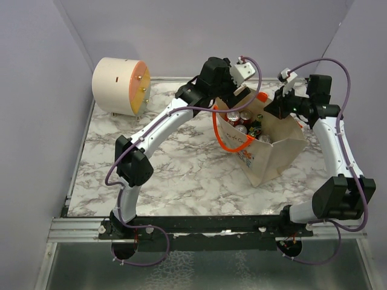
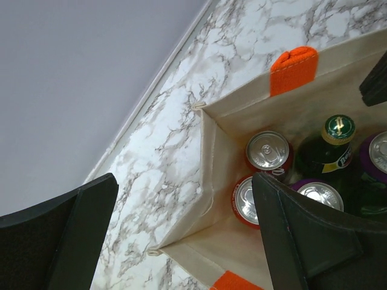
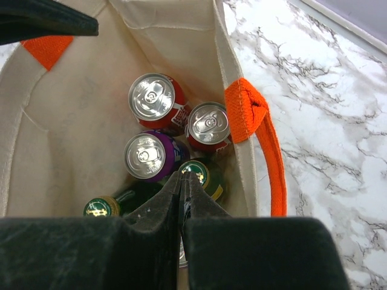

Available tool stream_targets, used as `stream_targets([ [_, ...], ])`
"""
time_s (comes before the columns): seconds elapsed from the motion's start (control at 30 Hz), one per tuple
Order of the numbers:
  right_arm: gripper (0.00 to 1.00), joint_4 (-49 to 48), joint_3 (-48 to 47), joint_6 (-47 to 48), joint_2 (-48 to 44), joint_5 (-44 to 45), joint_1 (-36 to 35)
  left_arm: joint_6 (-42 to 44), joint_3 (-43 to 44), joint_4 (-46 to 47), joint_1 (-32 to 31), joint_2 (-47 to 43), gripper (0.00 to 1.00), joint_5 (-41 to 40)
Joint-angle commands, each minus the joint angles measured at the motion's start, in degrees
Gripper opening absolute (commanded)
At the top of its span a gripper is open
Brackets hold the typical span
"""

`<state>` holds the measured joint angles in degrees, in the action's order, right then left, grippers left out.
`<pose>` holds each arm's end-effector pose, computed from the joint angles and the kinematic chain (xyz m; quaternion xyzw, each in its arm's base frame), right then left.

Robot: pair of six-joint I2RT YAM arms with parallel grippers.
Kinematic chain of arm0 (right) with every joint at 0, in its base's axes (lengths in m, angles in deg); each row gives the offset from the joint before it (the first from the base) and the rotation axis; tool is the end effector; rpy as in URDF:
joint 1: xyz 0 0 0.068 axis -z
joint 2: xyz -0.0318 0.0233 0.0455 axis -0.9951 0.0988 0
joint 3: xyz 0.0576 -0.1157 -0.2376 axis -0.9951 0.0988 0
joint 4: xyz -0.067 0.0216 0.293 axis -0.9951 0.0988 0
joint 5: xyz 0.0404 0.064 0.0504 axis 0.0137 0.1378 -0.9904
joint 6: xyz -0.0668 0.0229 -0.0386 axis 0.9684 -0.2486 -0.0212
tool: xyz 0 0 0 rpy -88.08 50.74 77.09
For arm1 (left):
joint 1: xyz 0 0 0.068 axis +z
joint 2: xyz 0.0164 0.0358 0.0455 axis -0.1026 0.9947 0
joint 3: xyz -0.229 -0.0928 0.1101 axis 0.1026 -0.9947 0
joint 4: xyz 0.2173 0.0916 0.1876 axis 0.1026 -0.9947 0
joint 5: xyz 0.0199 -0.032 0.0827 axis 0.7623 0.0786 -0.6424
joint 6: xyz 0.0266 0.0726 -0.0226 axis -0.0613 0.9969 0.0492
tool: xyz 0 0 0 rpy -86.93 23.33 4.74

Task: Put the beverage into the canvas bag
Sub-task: Place the drink in the canvas bag.

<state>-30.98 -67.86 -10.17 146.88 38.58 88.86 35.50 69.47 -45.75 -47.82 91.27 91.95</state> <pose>0.3708 0.0180 0.3329 -0.2742 0.8135 0.2336 0.4566 0.4054 -0.3733 0.3956 0.4324 0.6803 -0.1571 0.5706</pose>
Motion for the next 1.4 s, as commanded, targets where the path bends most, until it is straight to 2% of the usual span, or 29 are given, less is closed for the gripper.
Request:
stream_targets([
  [0.0, 0.02, -0.44, 1.10, -0.06, -2.17, 1.64, -0.32, 0.93, -1.08, -1.23, 1.27, -2.12, 0.93, -3.04],
  [0.17, 0.02, 0.28, 1.68, 0.44, -3.00, 1.86, -0.32, 0.38, 1.33, -4.88, 3.54, 0.05, 0.82, 2.96],
  [0.4, 0.02, 0.16, 2.09, 0.69, -3.41, 2.27, -0.32, 0.49, 8.64, -12.20, 5.30, 5.35, 0.75, 11.67],
  [0.7, 0.05, 0.17, -1.51, 1.47, -1.36, 2.71, -1.16, 1.05, 9.19, -13.40, 5.94, 6.83, 0.68, 16.82],
  [0.83, 0.13, -0.57, -3.72, 1.48, -0.22, 3.88, -2.42, 1.30, 9.27, -13.80, 6.19, 7.69, 0.58, 18.06],
  [1.0, 0.28, -0.91, -6.72, 1.45, 0.92, 4.09, -4.84, 0.41, 9.10, -13.64, 6.23, 8.43, 0.41, 19.53],
  [1.17, 0.41, -1.26, -7.74, 2.41, 1.48, 3.50, -8.40, -1.52, 8.72, -13.28, 6.25, 8.42, 0.12, 20.80],
  [1.23, 0.54, -1.32, -7.46, 2.53, 1.82, 2.06, -9.56, -3.39, 8.33, -12.64, 6.14, 8.25, 0.00, 20.16],
  [1.3, 0.61, -1.46, -6.42, 2.77, 2.10, 1.24, -10.93, -5.03, 8.15, -12.16, 6.16, 8.14, 0.00, 19.78],
  [1.37, 0.62, -2.10, -5.06, 2.92, 2.31, 1.23, -12.66, -6.57, 8.16, -11.79, 6.16, 8.12, 0.00, 20.03],
])
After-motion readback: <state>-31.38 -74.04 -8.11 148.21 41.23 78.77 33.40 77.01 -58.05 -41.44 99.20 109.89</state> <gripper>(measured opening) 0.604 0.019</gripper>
